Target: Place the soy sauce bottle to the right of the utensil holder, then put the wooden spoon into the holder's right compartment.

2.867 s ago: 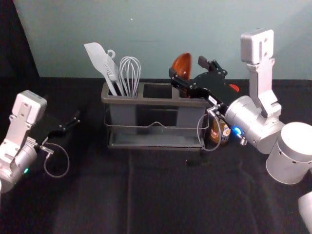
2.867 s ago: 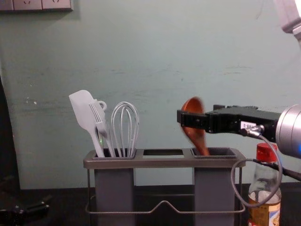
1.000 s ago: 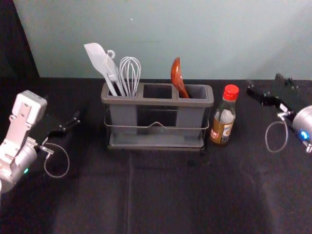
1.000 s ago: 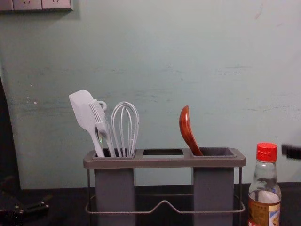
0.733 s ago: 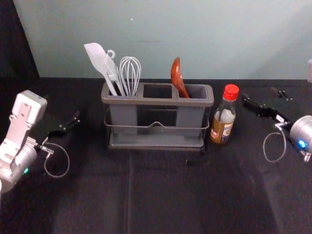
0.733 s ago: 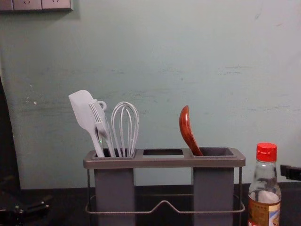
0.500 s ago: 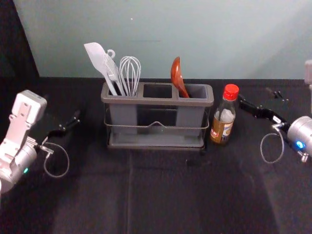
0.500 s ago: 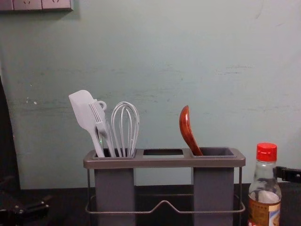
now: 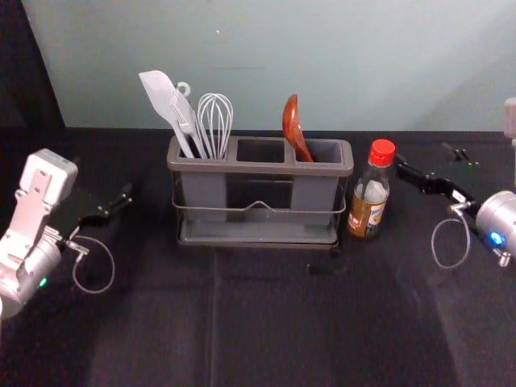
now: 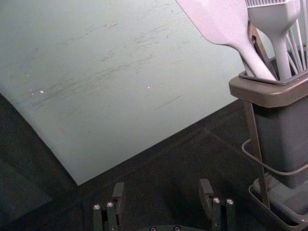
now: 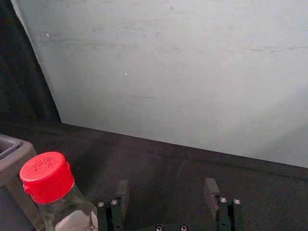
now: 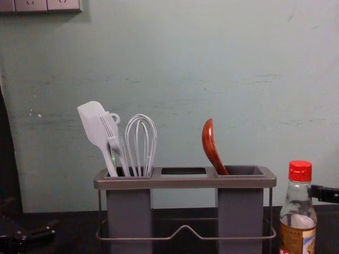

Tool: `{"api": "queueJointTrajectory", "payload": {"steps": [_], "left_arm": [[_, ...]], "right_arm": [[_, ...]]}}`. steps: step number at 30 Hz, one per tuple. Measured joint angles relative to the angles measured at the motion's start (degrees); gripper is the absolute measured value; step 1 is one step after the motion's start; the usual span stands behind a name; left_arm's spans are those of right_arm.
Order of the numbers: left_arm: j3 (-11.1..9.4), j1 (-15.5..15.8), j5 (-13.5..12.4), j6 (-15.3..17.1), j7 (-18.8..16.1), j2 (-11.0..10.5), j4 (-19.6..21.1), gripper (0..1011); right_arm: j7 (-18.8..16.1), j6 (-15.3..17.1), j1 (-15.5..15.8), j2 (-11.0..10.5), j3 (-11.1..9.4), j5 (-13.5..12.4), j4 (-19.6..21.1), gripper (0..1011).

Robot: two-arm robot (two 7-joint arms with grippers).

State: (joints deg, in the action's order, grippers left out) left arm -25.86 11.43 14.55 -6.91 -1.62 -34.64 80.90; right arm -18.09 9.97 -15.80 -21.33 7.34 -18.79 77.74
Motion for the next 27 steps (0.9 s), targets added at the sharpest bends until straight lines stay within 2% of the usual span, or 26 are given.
{"api": "queueJointTrajectory", "payload": {"steps": [27], "left_arm": [[0.0,0.0,0.0,0.0,0.0,0.0,0.0,1000]], "right_arm": [[0.0,0.0,0.0,0.1,-0.1,0.1,0.0,1002]]}}
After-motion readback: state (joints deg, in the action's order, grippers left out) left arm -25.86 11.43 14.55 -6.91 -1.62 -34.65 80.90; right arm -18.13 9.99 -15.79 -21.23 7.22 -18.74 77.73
